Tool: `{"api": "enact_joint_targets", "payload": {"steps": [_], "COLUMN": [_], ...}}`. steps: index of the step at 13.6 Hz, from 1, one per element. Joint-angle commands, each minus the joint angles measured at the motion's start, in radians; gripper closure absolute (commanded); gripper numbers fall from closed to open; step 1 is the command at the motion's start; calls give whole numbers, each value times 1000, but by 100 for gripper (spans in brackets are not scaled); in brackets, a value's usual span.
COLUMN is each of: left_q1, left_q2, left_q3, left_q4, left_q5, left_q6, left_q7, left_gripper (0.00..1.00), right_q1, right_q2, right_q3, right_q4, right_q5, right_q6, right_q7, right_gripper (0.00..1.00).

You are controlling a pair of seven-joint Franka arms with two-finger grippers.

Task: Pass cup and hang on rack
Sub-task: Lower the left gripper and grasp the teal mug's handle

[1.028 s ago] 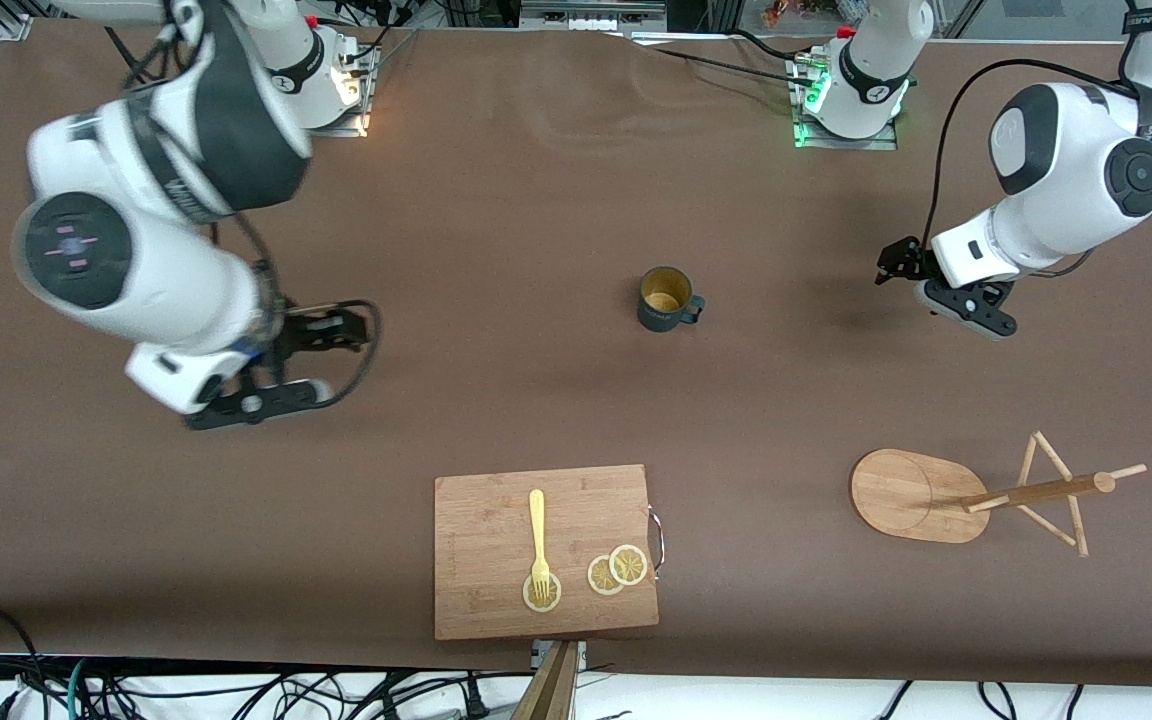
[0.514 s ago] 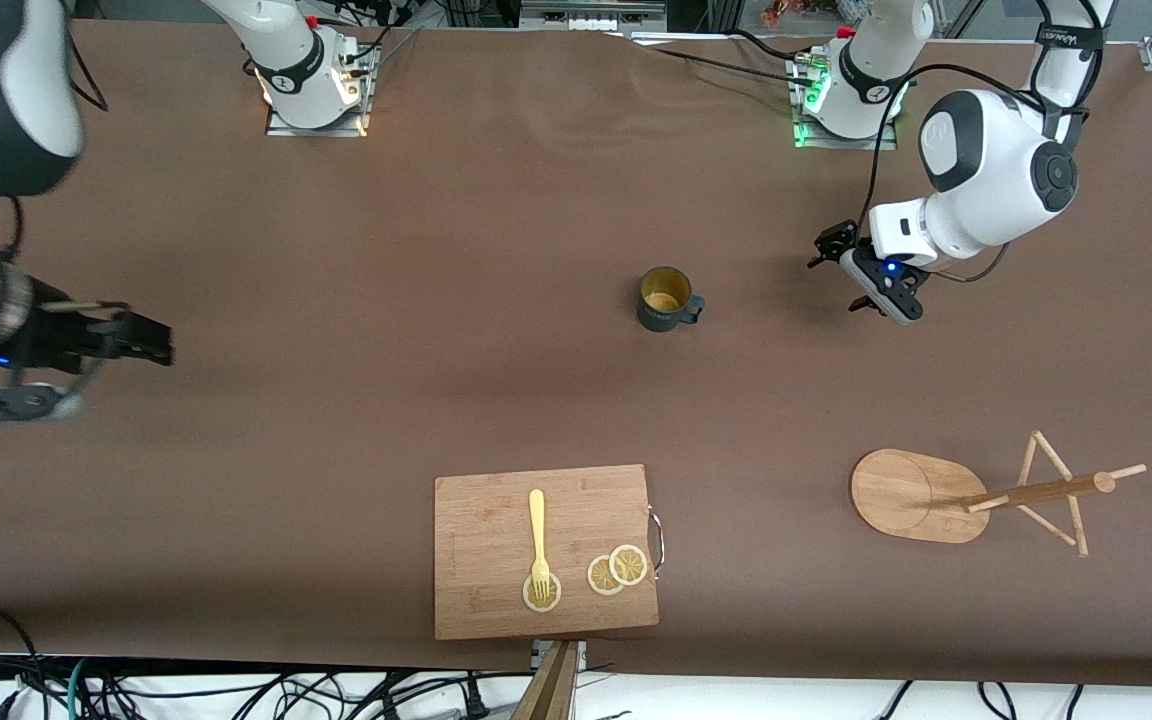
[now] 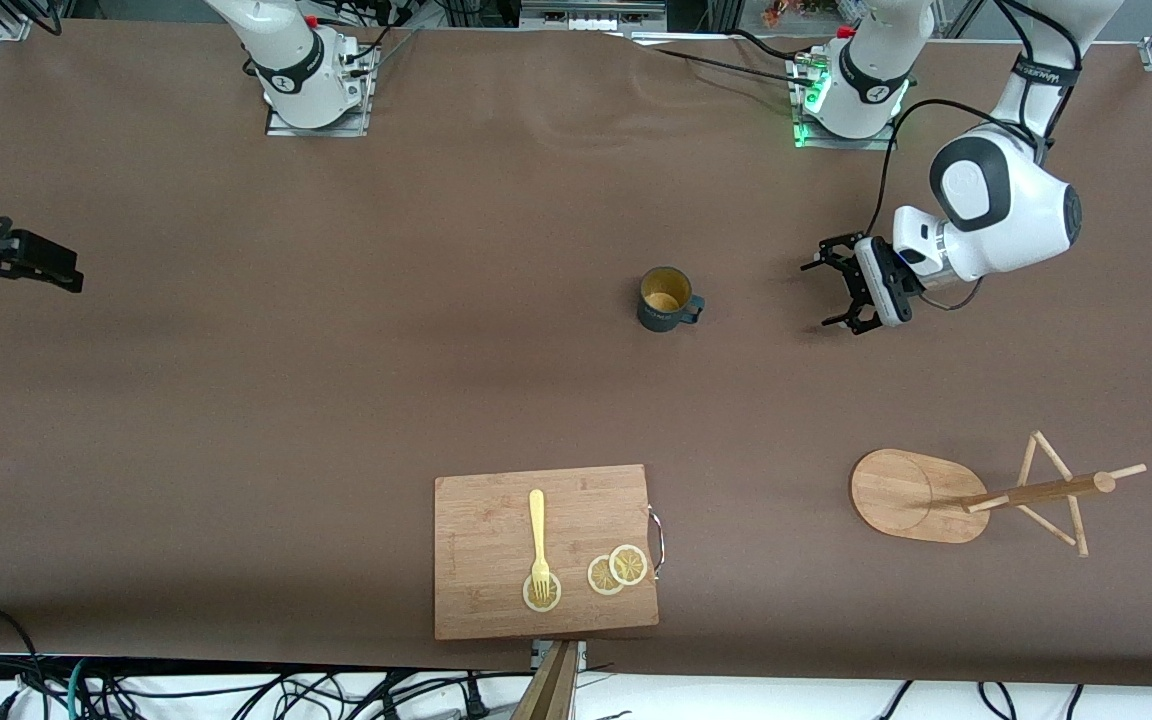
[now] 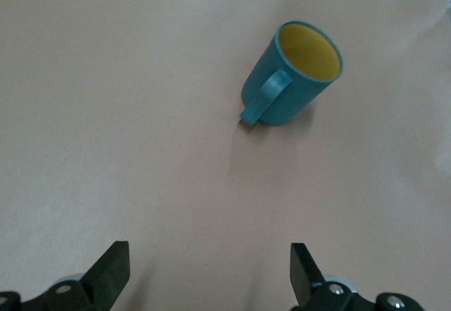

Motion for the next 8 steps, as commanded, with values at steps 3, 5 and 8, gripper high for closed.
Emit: {"api": "enact_joint_targets", "payload": {"steps": [3, 5, 8], "left_q1": [15, 8, -46], "left_q2": [129, 188, 255], "left_q3": [-25, -25, -25], "left_q4": [11, 14, 19], "left_q5": [-276, -377, -547], "left_q6": [10, 8, 2], "left_q7": [470, 642, 837], "left_gripper": [0, 0, 0], "right_q1": [-7, -10, -14], "right_q2": [-111, -114, -114], "right_q3": [-13, -98, -111], "right_q4": [-85, -87, -99], "right_q5": [7, 134, 150], "right_q6": [10, 1, -31], "right_q7": [-8, -10, -11], "right_gripper": [0, 0, 0]}}
